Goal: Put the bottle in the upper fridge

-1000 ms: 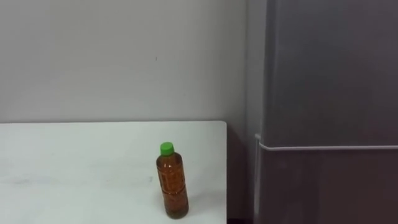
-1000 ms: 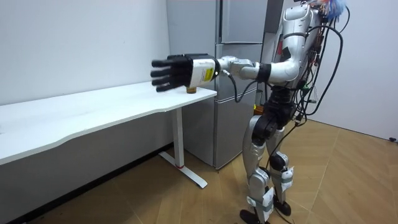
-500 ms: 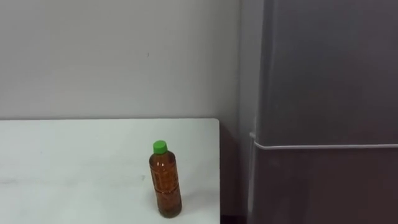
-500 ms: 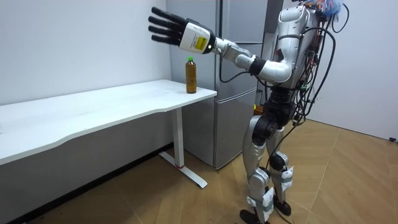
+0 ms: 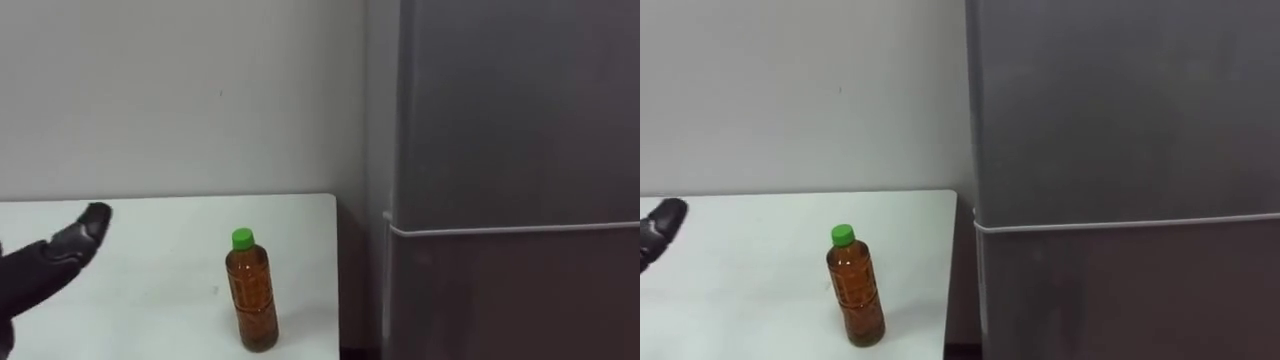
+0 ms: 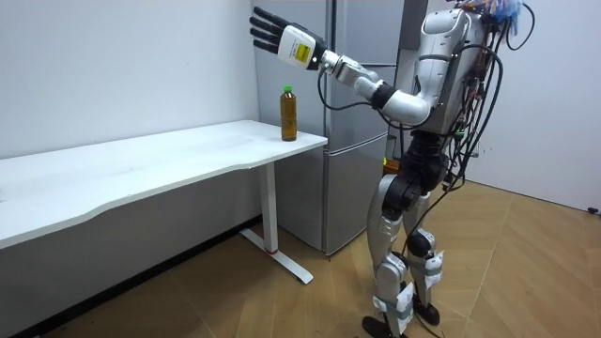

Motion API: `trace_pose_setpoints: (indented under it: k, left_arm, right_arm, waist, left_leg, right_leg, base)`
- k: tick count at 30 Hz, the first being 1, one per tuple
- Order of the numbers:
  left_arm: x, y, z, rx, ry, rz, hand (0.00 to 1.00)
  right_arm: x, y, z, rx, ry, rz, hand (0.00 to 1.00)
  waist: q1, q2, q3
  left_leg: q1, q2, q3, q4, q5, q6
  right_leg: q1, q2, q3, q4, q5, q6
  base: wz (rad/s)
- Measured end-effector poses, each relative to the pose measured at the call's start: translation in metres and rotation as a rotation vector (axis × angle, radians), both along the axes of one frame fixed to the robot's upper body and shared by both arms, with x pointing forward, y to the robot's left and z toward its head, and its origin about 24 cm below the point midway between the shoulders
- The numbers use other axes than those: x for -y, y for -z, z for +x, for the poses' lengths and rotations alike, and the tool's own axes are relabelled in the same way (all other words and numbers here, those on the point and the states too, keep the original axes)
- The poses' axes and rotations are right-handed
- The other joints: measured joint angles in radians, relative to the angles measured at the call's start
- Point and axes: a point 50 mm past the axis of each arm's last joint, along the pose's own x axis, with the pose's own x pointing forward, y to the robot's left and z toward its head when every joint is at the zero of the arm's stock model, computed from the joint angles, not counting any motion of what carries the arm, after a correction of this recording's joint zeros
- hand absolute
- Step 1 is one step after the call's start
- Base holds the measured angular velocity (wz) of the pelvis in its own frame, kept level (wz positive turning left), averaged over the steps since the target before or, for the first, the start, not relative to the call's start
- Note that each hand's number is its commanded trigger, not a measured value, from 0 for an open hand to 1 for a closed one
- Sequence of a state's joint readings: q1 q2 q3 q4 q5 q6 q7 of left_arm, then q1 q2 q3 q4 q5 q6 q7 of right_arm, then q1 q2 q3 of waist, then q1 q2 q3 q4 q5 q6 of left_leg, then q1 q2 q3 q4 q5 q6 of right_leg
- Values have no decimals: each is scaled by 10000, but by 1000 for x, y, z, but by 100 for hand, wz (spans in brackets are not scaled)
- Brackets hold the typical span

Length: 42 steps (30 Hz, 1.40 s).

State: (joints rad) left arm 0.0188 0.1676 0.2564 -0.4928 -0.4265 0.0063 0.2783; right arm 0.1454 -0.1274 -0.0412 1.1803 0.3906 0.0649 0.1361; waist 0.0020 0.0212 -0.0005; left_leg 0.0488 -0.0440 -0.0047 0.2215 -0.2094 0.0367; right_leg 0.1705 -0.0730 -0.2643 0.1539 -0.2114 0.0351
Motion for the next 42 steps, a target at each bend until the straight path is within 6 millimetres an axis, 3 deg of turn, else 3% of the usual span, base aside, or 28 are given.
trace_pose_setpoints:
  k: [6,16,22,26,37,42]
  left_arm:
    - [25,-13,14,471,1845,504,0]
    - [67,-2,21,-265,5055,989,0]
    - [90,4,21,-472,6738,1298,0]
    - [96,5,20,-398,7333,1388,0]
    - [109,1,19,-12,8479,1797,0]
    - [114,-11,22,499,8695,2093,0]
  right_arm:
    - [-3,0,5,50,-517,125,0]
    - [-10,0,21,34,-1422,392,0]
    - [-10,0,24,44,-1616,374,0]
    - [-10,-1,26,85,-1636,357,0]
    - [-8,-1,29,99,-1781,356,0]
    - [-7,-1,30,34,-1814,442,0]
  waist:
    - [-53,-15,-11]
    - [-523,13,-36]
    - [-598,112,-33]
    - [-604,199,29]
    - [-804,255,14]
    - [-805,233,27]
  left_leg:
    - [-104,-7,32,19,3,2]
    - [-236,-8,13,146,2,2]
    - [-215,28,125,141,1,2]
    - [-232,144,305,150,0,0]
    - [-277,148,403,166,3,-4]
    - [-311,135,405,164,5,-3]
  right_leg:
    - [-129,9,173,18,6,-10]
    - [-169,14,126,5,10,-15]
    - [-254,19,151,29,20,-31]
    - [-328,23,151,173,35,-49]
    - [-466,30,159,166,46,-68]
    - [-490,22,156,123,44,-65]
  base:
    - [-1]
    - [1]
    - [-2]
    - [-11]
    - [-1]
    - [0]
